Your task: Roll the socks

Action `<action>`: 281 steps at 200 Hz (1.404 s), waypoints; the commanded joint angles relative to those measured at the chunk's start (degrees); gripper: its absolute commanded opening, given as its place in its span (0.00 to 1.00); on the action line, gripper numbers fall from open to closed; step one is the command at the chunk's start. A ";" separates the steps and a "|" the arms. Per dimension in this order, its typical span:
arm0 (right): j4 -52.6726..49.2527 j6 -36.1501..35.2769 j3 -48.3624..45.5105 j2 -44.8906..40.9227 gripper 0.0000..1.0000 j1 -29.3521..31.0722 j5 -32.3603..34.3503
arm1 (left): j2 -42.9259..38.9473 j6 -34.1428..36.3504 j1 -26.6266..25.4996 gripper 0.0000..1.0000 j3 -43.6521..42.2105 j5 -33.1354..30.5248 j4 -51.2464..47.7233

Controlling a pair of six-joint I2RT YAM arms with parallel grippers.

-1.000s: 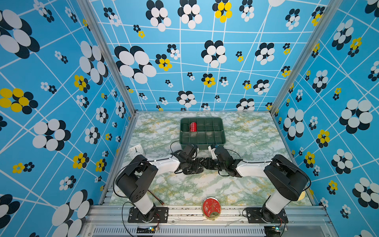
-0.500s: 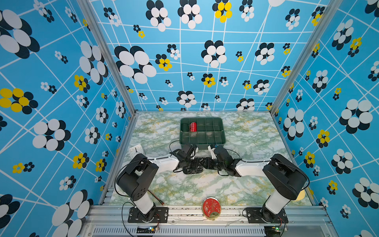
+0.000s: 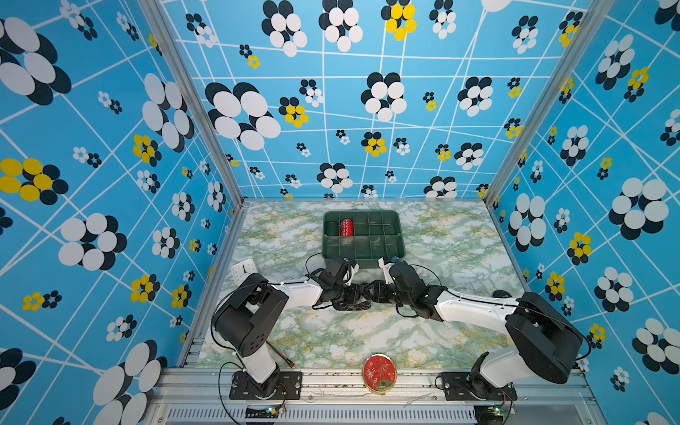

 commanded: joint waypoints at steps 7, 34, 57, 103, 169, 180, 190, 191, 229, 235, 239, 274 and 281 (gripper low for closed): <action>-2.45 -0.61 -0.84 -0.70 0.40 0.32 1.73 | 5.34 -0.10 0.02 0.10 -3.51 -2.27 -9.10; -3.36 -0.42 -1.05 -0.87 0.34 0.31 2.93 | 5.88 -0.12 0.02 0.10 -3.57 -2.08 -8.92; -3.86 -0.78 -0.71 -0.50 0.28 0.49 2.97 | 5.98 0.01 0.02 0.10 -3.49 -1.99 -8.94; -3.63 -1.65 1.34 1.29 0.21 0.74 2.04 | 5.72 -0.14 0.02 0.10 -3.44 -1.55 -8.94; -1.84 -1.57 3.40 6.16 0.18 0.93 0.01 | 4.95 -0.10 -0.07 0.10 -3.44 -1.11 -9.20; -1.84 -1.65 3.81 6.76 0.18 0.92 -0.23 | 4.54 0.01 -0.20 0.11 -3.36 -1.11 -9.44; -1.77 -1.74 4.32 7.43 0.18 0.93 -0.52 | 4.02 0.11 -0.25 0.13 -3.26 -1.20 -9.76; -1.76 -1.79 4.36 7.54 0.18 0.93 -0.54 | 3.99 0.12 -0.25 0.13 -3.26 -1.20 -9.79; -2.57 -2.17 6.50 10.05 0.18 1.36 -1.77 | 1.99 0.97 -0.68 0.19 -2.23 -3.50 -13.30; -3.07 -2.27 6.89 10.50 0.17 1.41 -1.78 | 1.66 1.15 -0.76 0.19 -1.88 -4.48 -14.16; -3.49 -2.35 7.14 10.75 0.18 1.40 -1.84 | 1.40 1.30 -0.86 0.19 -1.78 -5.04 -14.79; -8.05 -3.27 9.41 13.26 0.18 1.77 -1.71 | -0.82 2.22 -0.96 0.20 -1.01 -8.39 -18.53; -8.92 -3.47 9.80 13.81 0.18 1.84 -1.78 | -1.17 2.31 -0.96 0.20 -0.91 -8.49 -18.84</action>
